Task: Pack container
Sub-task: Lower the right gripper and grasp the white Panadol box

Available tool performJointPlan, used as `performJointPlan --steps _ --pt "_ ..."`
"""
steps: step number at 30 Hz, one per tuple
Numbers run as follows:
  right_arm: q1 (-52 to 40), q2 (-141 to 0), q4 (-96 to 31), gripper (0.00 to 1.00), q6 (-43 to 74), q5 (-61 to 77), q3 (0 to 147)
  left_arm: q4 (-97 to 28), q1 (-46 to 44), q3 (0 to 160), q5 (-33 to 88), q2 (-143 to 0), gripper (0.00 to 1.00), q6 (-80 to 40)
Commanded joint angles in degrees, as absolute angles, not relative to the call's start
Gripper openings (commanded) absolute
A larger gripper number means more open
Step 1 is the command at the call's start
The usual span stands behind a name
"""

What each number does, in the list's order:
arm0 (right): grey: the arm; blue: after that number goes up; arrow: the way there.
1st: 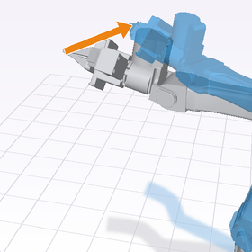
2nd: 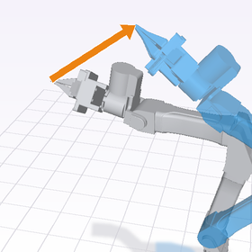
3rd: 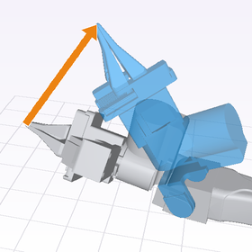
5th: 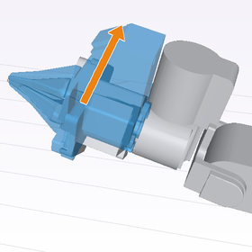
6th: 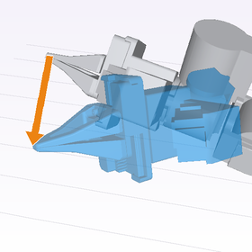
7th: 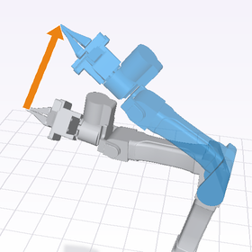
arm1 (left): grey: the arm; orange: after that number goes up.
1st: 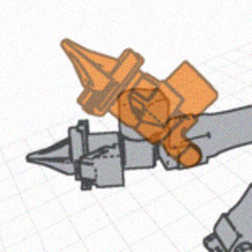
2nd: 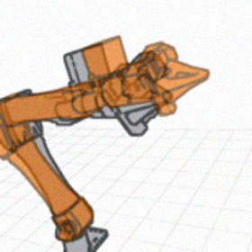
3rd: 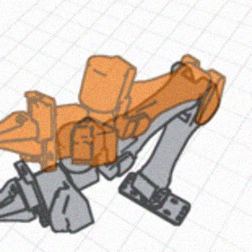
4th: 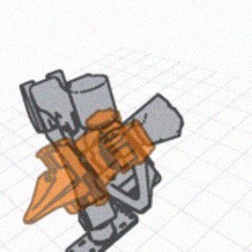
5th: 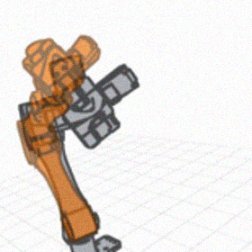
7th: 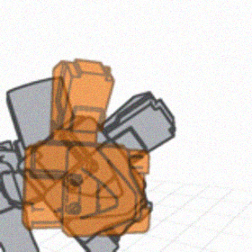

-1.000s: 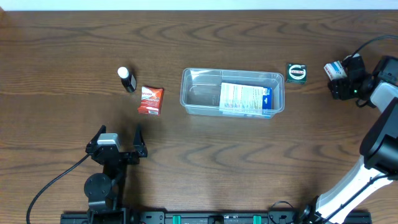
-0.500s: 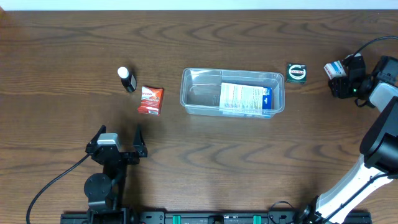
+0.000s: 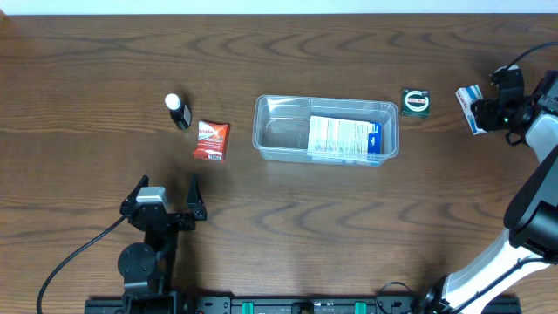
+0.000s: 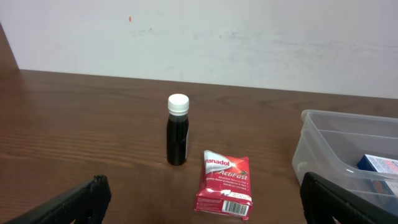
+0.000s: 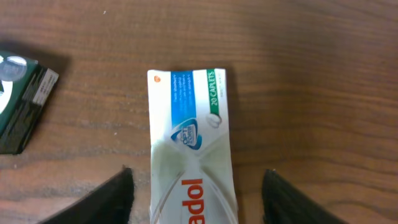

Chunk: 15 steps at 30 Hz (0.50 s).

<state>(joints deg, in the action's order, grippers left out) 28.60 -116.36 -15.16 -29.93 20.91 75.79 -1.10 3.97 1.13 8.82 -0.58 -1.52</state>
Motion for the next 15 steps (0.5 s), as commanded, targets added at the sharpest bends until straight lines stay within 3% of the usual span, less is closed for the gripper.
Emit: performJointPlan --steps 1,10,15 --pt "28.4 -115.4 -15.2 0.7 -30.1 21.0 75.8 -3.0 4.2 0.3 9.9 -0.3 0.98 -1.8" --pt "28.4 -119.3 -14.8 0.73 -30.8 21.1 75.7 -3.0 4.2 0.3 9.9 -0.3 0.98 -1.8" --pt "28.4 -121.6 -13.0 0.68 -30.7 21.1 75.7 -3.0 4.2 0.3 9.9 -0.3 0.98 -1.8"
